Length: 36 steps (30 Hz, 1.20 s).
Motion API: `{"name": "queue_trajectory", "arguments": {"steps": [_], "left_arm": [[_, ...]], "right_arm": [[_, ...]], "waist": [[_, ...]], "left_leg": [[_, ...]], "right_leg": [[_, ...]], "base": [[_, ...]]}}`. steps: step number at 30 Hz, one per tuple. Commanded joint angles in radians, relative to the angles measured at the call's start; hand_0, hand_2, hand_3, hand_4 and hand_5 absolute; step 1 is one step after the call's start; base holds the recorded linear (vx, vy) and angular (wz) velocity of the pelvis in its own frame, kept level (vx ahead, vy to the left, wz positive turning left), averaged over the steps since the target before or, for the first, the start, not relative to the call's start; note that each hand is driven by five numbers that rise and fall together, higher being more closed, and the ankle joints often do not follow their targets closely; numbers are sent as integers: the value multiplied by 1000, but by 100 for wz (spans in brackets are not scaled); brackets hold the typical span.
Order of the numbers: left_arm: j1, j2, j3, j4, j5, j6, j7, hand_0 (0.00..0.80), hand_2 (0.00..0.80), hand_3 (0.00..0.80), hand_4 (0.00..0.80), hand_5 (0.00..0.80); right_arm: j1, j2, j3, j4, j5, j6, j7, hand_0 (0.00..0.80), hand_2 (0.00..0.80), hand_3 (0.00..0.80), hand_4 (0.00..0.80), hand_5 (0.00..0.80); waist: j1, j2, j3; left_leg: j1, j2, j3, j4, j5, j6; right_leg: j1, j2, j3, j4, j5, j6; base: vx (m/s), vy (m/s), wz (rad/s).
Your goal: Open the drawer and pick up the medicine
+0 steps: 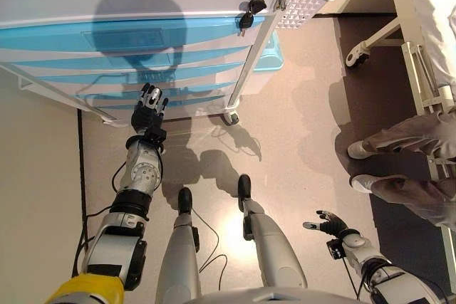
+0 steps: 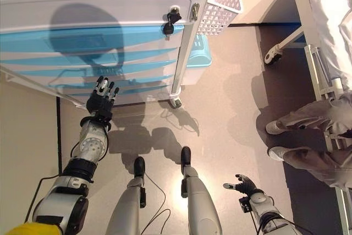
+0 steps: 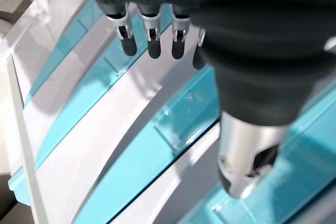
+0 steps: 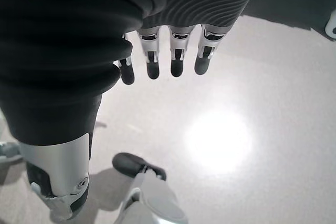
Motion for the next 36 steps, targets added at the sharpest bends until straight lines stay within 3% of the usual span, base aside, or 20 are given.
{"name": "queue_trajectory", "arguments": {"steps": [1,22,36], "left_arm": [[-131,68,5,-52,1,-77,-31,0,0,0,0,0],[-145,70,39,-77,-8,-118,11,0,0,0,0,0],[-150,90,116,-68,22,-185,129,0,0,0,0,0]], "right_arm": [[27,-58,59,17,-9,5,1,0,0,0,0,0],[36,-63,57,19,-21,6,0,0,0,0,0,0],[35,-55,62,13,-33,11,-18,0,0,0,0,0]], "waist": [[-3,-6,-53],[-7,-10,-60],[2,-19,-61]], "left_leg": [[-93,-42,-40,70,-36,39],[-101,-41,-40,81,-43,38],[-100,-37,-49,90,-48,37]], "right_leg": [[10,3,-24,32,-6,38],[3,5,-22,44,-12,35],[0,10,-29,67,-29,30]], "base": [[0,0,0],[0,0,0],[0,0,0]]}}
